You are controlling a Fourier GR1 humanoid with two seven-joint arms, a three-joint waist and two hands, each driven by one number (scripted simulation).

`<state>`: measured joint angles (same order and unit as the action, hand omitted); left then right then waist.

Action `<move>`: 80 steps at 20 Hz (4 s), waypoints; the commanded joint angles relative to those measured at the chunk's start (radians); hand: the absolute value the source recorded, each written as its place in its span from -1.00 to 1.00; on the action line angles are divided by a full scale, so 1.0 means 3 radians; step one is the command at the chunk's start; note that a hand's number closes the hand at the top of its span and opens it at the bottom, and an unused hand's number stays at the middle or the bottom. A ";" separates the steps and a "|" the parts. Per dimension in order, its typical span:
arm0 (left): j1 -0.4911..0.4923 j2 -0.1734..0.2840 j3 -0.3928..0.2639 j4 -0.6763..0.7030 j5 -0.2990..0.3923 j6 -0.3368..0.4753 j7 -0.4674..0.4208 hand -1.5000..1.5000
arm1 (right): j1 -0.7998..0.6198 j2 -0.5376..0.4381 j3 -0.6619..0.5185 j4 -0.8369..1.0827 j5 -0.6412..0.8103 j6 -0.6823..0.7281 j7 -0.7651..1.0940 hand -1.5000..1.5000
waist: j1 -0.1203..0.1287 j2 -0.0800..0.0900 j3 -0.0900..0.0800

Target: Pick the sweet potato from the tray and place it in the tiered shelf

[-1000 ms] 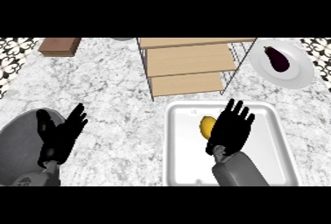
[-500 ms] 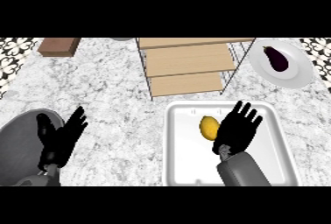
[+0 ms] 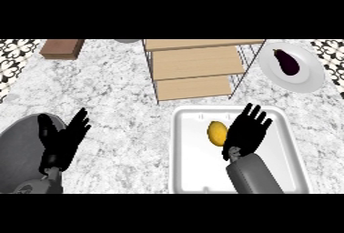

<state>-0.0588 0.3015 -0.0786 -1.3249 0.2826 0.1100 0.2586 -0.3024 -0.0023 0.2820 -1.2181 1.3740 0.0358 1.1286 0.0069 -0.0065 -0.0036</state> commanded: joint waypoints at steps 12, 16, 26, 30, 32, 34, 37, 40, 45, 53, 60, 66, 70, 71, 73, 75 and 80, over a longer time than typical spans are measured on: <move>0.0102 -0.0126 0.0038 -0.0128 -0.0113 -0.0037 -0.0013 0.00 | -0.0140 0.0007 0.0103 0.0622 -0.0427 -0.0115 -0.0219 1.00 | 0.0007 0.0024 0.0013; 0.0002 -0.0033 0.0096 -0.0009 -0.0037 -0.0147 0.0073 0.00 | -0.0205 0.0005 0.0493 0.0272 -0.1049 0.0030 -0.0777 1.00 | 0.0085 0.0035 0.0018; -0.0062 -0.0157 -0.0035 -0.0008 -0.0223 0.0015 0.0043 0.00 | -0.0444 0.0005 0.1696 -0.1047 -0.2287 -0.0317 -0.1199 1.00 | 0.0105 0.0009 0.0016; -0.0116 -0.0052 0.0152 0.0116 -0.0090 -0.0114 0.0020 0.00 | -0.0866 0.0007 0.1901 -0.1586 -0.2099 -0.0508 -0.0614 1.00 | 0.0026 0.0003 0.0009; 0.0070 -0.0095 0.0064 0.0005 -0.0151 -0.0081 0.0019 0.00 | -0.0989 0.0007 0.1930 -0.1964 -0.1918 -0.0371 -0.0171 1.00 | -0.0001 -0.0013 0.0009; 0.0018 -0.0109 0.0054 -0.0109 -0.0154 -0.0035 0.0110 0.00 | -0.1300 0.0007 0.1773 -0.2136 -0.1883 -0.0317 0.0155 1.00 | 0.0000 -0.0013 0.0009; -0.0027 -0.0082 0.0214 0.0215 -0.0101 -0.0138 -0.0101 0.00 | -0.1429 0.0007 0.1626 -0.2452 -0.1760 0.0008 0.0455 1.00 | -0.0046 0.0001 0.0007; 0.0145 -0.0150 0.0074 -0.0123 -0.0168 -0.0042 0.0046 0.00 | -0.1841 0.0006 0.1155 -0.2504 -0.1981 0.0270 0.0587 1.00 | -0.0006 -0.0005 0.0010; -0.0044 -0.0085 0.0198 0.0022 -0.0106 -0.0095 0.0123 0.00 | -0.2350 0.0006 0.0591 -0.2380 -0.2125 0.0600 0.0681 1.00 | -0.0043 -0.0002 0.0007; 0.0026 -0.0107 0.0217 0.0156 -0.0170 -0.0187 -0.0147 0.00 | -0.2995 -0.0179 -0.0419 -0.1494 -0.2330 0.0572 0.0103 1.00 | 0.0004 0.0022 0.0007; 0.0041 -0.0154 0.0161 -0.0145 -0.0184 -0.0139 0.0128 0.00 | -0.3217 -0.0439 -0.0768 -0.0848 -0.2432 0.0608 -0.0443 1.00 | 0.0016 0.0020 0.0011; 0.0086 -0.0149 0.0200 -0.0150 -0.0203 -0.0183 0.0088 0.00 | -0.3250 -0.0582 -0.0844 -0.0291 -0.2537 0.0700 -0.0932 1.00 | 0.0023 0.0027 0.0011; 0.0122 -0.0141 0.0282 -0.0055 -0.0166 -0.0236 0.0015 0.00 | -0.3285 -0.0780 -0.0943 0.0126 -0.2535 0.0702 -0.1417 1.00 | 0.0033 0.0032 0.0011; 0.0096 -0.0296 0.0146 0.0084 -0.0312 -0.0168 -0.0157 0.00 | -0.3354 -0.0658 -0.0882 0.0360 -0.2426 0.0509 -0.1513 1.00 | 0.0040 0.0041 0.0009; 0.0006 -0.0181 0.0252 0.0057 -0.0250 -0.0221 0.0004 0.00 | -0.3302 -0.0611 -0.0832 0.0375 -0.2308 0.0383 -0.1540 1.00 | 0.0026 0.0033 0.0010; -0.0204 -0.0150 0.0336 0.0285 -0.0225 -0.0262 0.0015 0.00 | -0.3145 -0.0604 -0.0824 0.0421 -0.2291 0.0302 -0.1701 1.00 | 0.0001 0.0035 0.0010; -0.0068 -0.0186 0.0295 0.0060 -0.0255 -0.0272 0.0036 0.00 | -0.3569 -0.0554 -0.0920 0.1030 -0.2156 0.0105 -0.1794 1.00 | 0.0036 0.0036 0.0009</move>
<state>-0.0702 0.2456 -0.0010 -1.3226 0.2045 0.0420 0.2741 -1.3355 -0.1721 0.0152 -1.0125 0.6966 0.1126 0.6380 0.0163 0.0034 -0.0006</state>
